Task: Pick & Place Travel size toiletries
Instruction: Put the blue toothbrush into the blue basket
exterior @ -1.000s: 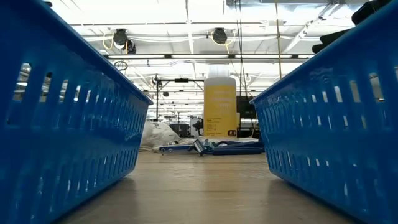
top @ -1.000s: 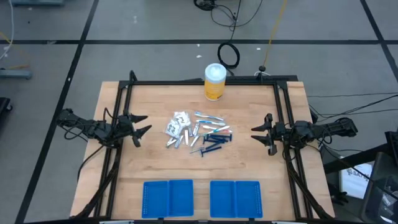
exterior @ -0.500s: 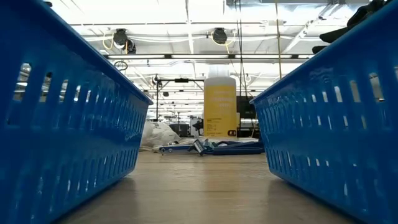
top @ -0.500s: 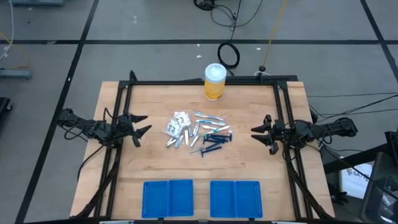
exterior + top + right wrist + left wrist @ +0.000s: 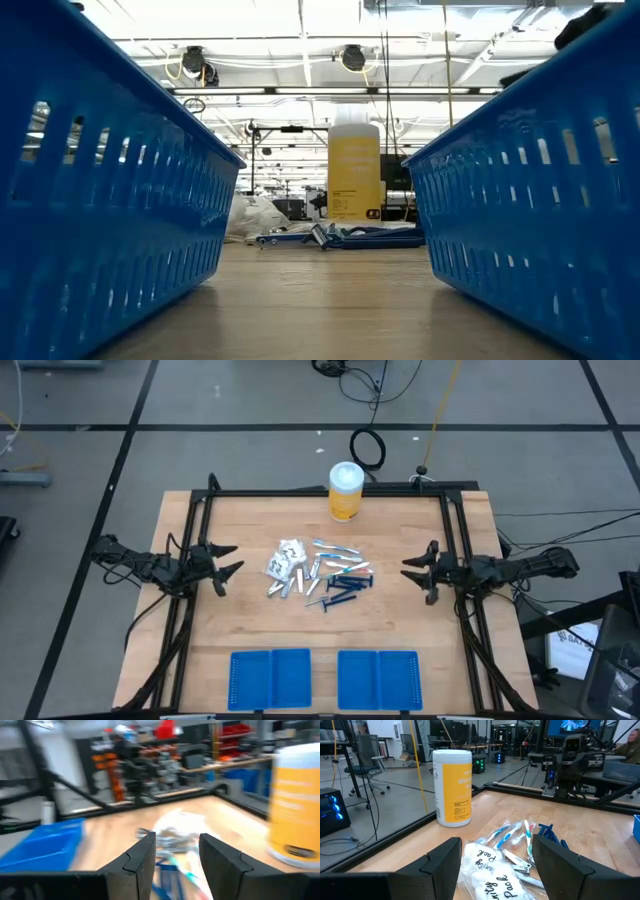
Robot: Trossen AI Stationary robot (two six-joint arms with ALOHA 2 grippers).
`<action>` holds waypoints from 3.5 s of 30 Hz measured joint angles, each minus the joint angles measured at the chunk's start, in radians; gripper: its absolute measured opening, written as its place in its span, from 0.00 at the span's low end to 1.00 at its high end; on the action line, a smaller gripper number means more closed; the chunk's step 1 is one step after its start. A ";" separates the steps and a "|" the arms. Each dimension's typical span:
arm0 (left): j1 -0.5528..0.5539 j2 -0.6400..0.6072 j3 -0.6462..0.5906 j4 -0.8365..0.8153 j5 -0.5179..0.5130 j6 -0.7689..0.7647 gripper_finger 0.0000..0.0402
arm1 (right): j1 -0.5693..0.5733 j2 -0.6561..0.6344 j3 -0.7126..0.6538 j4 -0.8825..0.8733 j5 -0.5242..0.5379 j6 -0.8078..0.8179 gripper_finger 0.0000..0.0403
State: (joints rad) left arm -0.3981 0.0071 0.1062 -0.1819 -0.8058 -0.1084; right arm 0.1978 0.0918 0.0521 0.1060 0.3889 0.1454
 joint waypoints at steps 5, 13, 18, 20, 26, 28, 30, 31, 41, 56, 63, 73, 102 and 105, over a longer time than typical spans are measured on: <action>0.000 0.000 0.000 0.000 0.000 0.000 0.60 | 0.000 0.126 0.000 0.214 0.151 -0.084 0.42; 0.000 0.000 0.000 0.000 0.000 0.000 0.60 | -0.080 0.551 0.149 0.334 0.214 -0.017 0.59; 0.000 0.000 0.000 0.000 0.000 0.000 0.60 | -0.205 0.894 0.363 0.225 0.098 0.000 0.57; 0.000 0.000 0.000 0.000 0.000 0.000 0.60 | -0.260 1.021 0.466 0.186 0.000 -0.008 0.56; 0.000 0.000 0.000 0.000 0.000 0.000 0.60 | -0.424 1.345 0.671 0.091 -0.218 -0.051 0.55; 0.000 0.000 0.000 0.000 0.000 0.000 0.60 | -0.465 1.421 0.708 0.097 -0.273 -0.053 0.55; 0.000 0.000 0.000 0.000 0.000 0.000 0.60 | -0.495 1.479 0.726 0.087 -0.290 -0.057 0.55; 0.000 0.000 0.000 0.000 0.000 0.000 0.60 | -0.507 1.504 0.732 0.085 -0.289 -0.062 0.55; 0.000 0.000 0.000 0.000 0.000 0.000 0.60 | -0.553 1.599 0.738 0.087 -0.346 -0.079 0.54; 0.000 0.000 0.000 0.000 0.000 0.000 0.60 | -0.557 1.669 0.741 0.078 -0.393 -0.104 0.51; 0.000 0.000 0.000 0.000 0.000 0.000 0.60 | -0.557 1.669 0.741 0.057 -0.393 -0.106 0.34; 0.000 0.000 0.000 0.000 0.000 0.000 0.60 | -0.557 1.664 0.739 0.090 -0.388 -0.178 0.04; 0.000 0.000 0.000 0.000 0.000 0.000 0.60 | -0.272 1.074 0.738 -0.274 -0.391 -0.075 0.04; 0.000 0.000 0.000 0.000 0.000 0.000 0.60 | -0.187 1.004 0.738 -0.332 -0.391 -0.070 0.05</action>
State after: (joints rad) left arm -0.3981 0.0071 0.1062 -0.1822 -0.8055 -0.1082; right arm 0.0103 1.0953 0.7898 -0.2265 -0.0021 0.0756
